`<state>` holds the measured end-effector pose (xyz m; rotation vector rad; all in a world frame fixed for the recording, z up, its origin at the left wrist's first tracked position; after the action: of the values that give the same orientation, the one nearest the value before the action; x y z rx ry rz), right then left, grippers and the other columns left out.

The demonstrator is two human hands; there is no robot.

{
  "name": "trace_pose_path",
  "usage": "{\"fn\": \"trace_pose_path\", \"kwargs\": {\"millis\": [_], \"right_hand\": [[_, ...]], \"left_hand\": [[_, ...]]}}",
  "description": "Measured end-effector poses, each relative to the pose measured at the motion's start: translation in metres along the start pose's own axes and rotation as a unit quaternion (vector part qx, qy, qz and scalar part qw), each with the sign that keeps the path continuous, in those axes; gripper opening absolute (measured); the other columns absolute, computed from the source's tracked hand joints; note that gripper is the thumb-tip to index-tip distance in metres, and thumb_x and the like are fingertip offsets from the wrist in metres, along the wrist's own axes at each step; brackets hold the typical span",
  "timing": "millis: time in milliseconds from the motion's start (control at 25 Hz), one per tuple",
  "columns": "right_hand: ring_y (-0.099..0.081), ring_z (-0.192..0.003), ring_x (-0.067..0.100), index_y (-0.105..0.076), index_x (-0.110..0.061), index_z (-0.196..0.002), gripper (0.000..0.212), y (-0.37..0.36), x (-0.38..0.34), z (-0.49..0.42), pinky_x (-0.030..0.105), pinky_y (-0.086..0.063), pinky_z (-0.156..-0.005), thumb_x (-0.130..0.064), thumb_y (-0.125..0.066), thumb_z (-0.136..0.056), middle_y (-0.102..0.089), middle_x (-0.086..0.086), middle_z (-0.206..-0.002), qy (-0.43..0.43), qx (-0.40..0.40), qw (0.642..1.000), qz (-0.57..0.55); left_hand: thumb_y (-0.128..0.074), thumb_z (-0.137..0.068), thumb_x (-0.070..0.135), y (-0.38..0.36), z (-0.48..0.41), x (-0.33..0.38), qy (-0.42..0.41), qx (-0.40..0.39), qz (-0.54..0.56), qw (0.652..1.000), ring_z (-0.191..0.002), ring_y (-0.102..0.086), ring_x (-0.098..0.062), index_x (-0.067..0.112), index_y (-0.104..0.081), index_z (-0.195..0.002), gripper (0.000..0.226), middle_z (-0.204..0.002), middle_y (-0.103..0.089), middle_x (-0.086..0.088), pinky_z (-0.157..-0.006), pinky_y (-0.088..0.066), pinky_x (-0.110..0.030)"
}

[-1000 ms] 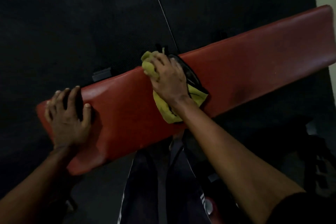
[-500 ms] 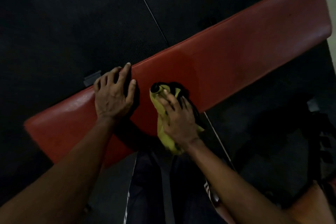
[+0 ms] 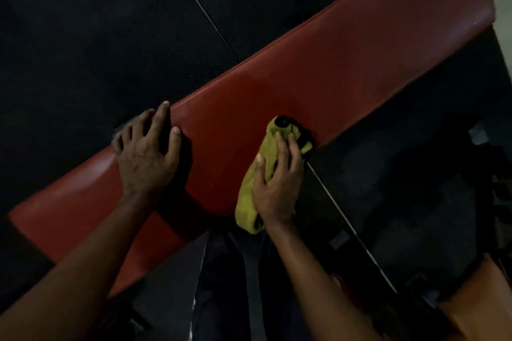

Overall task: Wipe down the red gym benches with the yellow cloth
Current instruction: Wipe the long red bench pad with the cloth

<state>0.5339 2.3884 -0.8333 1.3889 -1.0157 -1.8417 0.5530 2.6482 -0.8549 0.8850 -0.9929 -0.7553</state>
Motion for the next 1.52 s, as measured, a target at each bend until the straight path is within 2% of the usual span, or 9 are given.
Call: {"fn": "trace_pose_path", "kwargs": {"millis": [120, 320, 440, 600, 880, 1040, 1120, 1280, 1520], "right_hand": [[-0.037, -0.143, 0.018, -0.047, -0.023, -0.148, 0.049, 0.007, 0.022, -0.012, 0.049, -0.045, -0.107, -0.040, -0.053, -0.102, -0.035, 0.000, -0.157, 0.012, -0.008, 0.999, -0.029], [-0.049, -0.130, 0.014, -0.053, -0.020, -0.142, 0.041, 0.036, 0.052, -0.095, 0.047, -0.055, -0.092, -0.037, -0.047, -0.105, -0.043, 0.001, -0.150, -0.075, 0.124, 0.989, -0.039], [-0.049, -0.132, 0.021, -0.052, -0.021, -0.143, 0.044, 0.028, 0.019, -0.106, 0.047, -0.049, -0.103, -0.022, -0.048, -0.099, -0.045, 0.001, -0.151, 0.074, 0.020, 0.996, 0.042], [-0.047, -0.137, 0.022, -0.041, -0.027, -0.151, 0.057, 0.014, -0.012, -0.102, 0.046, -0.031, -0.119, -0.025, -0.051, -0.095, -0.036, -0.005, -0.158, 0.276, -0.136, 0.939, 0.150], [-0.051, -0.133, 0.021, -0.054, -0.022, -0.141, 0.047, 0.006, -0.048, -0.149, 0.046, -0.032, -0.119, -0.019, -0.054, -0.094, -0.049, -0.002, -0.147, 0.219, -0.046, 0.968, 0.109], [-0.056, -0.124, 0.027, -0.053, -0.026, -0.141, 0.046, -0.013, -0.076, -0.152, 0.042, -0.034, -0.117, -0.025, -0.055, -0.095, -0.050, -0.005, -0.146, 0.396, -0.158, 0.892, 0.148], [-0.057, -0.118, 0.024, -0.055, -0.024, -0.137, 0.042, -0.013, -0.079, -0.178, 0.040, -0.040, -0.110, -0.033, -0.052, -0.096, -0.053, -0.004, -0.139, 0.419, -0.184, 0.878, 0.142], [-0.061, -0.101, 0.025, -0.064, -0.016, -0.118, 0.037, -0.020, -0.094, -0.213, 0.040, -0.046, -0.095, -0.039, -0.050, -0.093, -0.060, 0.002, -0.122, 0.274, -0.120, 0.938, 0.173], [-0.061, -0.092, 0.023, -0.061, -0.019, -0.116, 0.033, -0.031, -0.112, -0.185, 0.039, -0.047, -0.088, -0.043, -0.050, -0.096, -0.060, 0.000, -0.119, 0.459, -0.225, 0.846, 0.152]], "left_hand": [[-0.035, -0.102, 0.042, -0.001, -0.013, 0.020, -0.010, -0.027, 0.030, 0.999, -0.142, -0.033, -0.026, 0.033, -0.032, -0.155, 0.054, -0.157, -0.038, -0.006, -0.116, -0.020, -0.049], [-0.026, -0.104, 0.051, -0.022, -0.032, 0.055, -0.004, 0.016, -0.018, 1.000, -0.131, -0.044, -0.028, 0.040, -0.031, -0.155, 0.052, -0.148, -0.049, 0.000, -0.110, -0.027, -0.051], [-0.026, -0.102, 0.060, -0.026, -0.031, 0.051, -0.001, 0.022, -0.036, 0.999, -0.124, -0.047, -0.032, 0.037, -0.033, -0.154, 0.058, -0.141, -0.053, -0.005, -0.107, -0.029, -0.051], [-0.031, -0.097, 0.068, -0.024, -0.033, 0.051, 0.001, 0.027, -0.041, 0.999, -0.122, -0.049, -0.031, 0.038, -0.038, -0.152, 0.062, -0.137, -0.055, -0.005, -0.105, -0.030, -0.050], [-0.034, -0.096, 0.069, -0.027, -0.032, 0.051, 0.018, 0.037, -0.058, 0.997, -0.119, -0.051, -0.029, 0.039, -0.044, -0.148, 0.061, -0.133, -0.058, -0.002, -0.105, -0.032, -0.049], [-0.033, -0.097, 0.067, -0.026, -0.030, 0.050, 0.018, 0.052, -0.054, 0.997, -0.116, -0.051, -0.030, 0.036, -0.046, -0.147, 0.061, -0.130, -0.058, -0.004, -0.103, -0.034, -0.049], [-0.033, -0.096, 0.066, -0.025, -0.031, 0.049, 0.019, 0.057, -0.056, 0.997, -0.115, -0.051, -0.030, 0.035, -0.047, -0.147, 0.061, -0.129, -0.059, -0.005, -0.101, -0.035, -0.049], [-0.036, -0.097, 0.064, -0.026, -0.030, 0.051, 0.014, 0.059, -0.064, 0.996, -0.115, -0.052, -0.028, 0.035, -0.047, -0.146, 0.058, -0.128, -0.059, -0.004, -0.101, -0.035, -0.048], [-0.040, -0.097, 0.063, -0.026, -0.030, 0.050, 0.008, 0.080, -0.070, 0.994, -0.112, -0.054, -0.029, 0.033, -0.051, -0.144, 0.057, -0.124, -0.061, -0.004, -0.098, -0.035, -0.047]]}}
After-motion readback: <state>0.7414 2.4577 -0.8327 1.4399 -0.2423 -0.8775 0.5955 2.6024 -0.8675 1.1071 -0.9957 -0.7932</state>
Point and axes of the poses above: each hand's wrist, its own z-axis away from the middle knuckle, its own y-axis out of the back of the hand, x = y × z, the point moved 5 cm from there along -z, towards the middle knuckle
